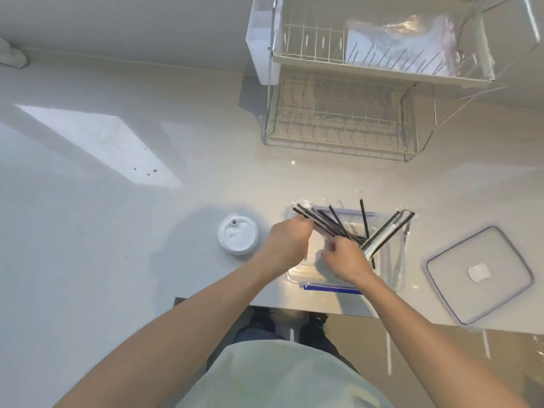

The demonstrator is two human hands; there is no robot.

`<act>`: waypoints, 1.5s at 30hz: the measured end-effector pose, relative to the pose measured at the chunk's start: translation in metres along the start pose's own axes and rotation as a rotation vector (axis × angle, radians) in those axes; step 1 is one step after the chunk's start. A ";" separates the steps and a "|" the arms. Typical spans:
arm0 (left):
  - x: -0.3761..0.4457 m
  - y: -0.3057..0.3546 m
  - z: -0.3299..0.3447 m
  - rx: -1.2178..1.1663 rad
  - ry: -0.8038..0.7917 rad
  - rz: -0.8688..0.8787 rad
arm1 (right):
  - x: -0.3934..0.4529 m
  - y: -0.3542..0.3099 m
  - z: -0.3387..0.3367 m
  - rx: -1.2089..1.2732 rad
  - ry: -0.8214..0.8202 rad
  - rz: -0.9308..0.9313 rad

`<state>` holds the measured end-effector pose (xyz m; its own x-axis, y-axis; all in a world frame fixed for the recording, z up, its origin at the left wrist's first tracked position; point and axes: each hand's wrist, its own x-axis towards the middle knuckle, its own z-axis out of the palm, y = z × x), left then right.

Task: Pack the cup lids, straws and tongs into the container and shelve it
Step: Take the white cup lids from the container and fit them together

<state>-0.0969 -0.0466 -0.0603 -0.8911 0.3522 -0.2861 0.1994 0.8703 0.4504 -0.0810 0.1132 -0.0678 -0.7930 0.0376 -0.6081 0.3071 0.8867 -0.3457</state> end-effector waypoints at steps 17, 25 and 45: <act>-0.025 -0.001 0.023 -0.087 0.058 0.024 | -0.006 0.003 -0.016 0.617 -0.179 0.175; -0.048 0.014 -0.005 -0.797 0.453 -0.406 | -0.027 -0.008 -0.068 0.853 -0.023 -0.026; -0.075 -0.099 -0.062 -1.261 0.630 -0.674 | 0.010 -0.154 -0.006 0.588 -0.030 -0.195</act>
<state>-0.0752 -0.1808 -0.0315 -0.7571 -0.4455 -0.4778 -0.4625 -0.1509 0.8737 -0.1391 -0.0201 -0.0166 -0.8513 -0.1203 -0.5107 0.4030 0.4733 -0.7833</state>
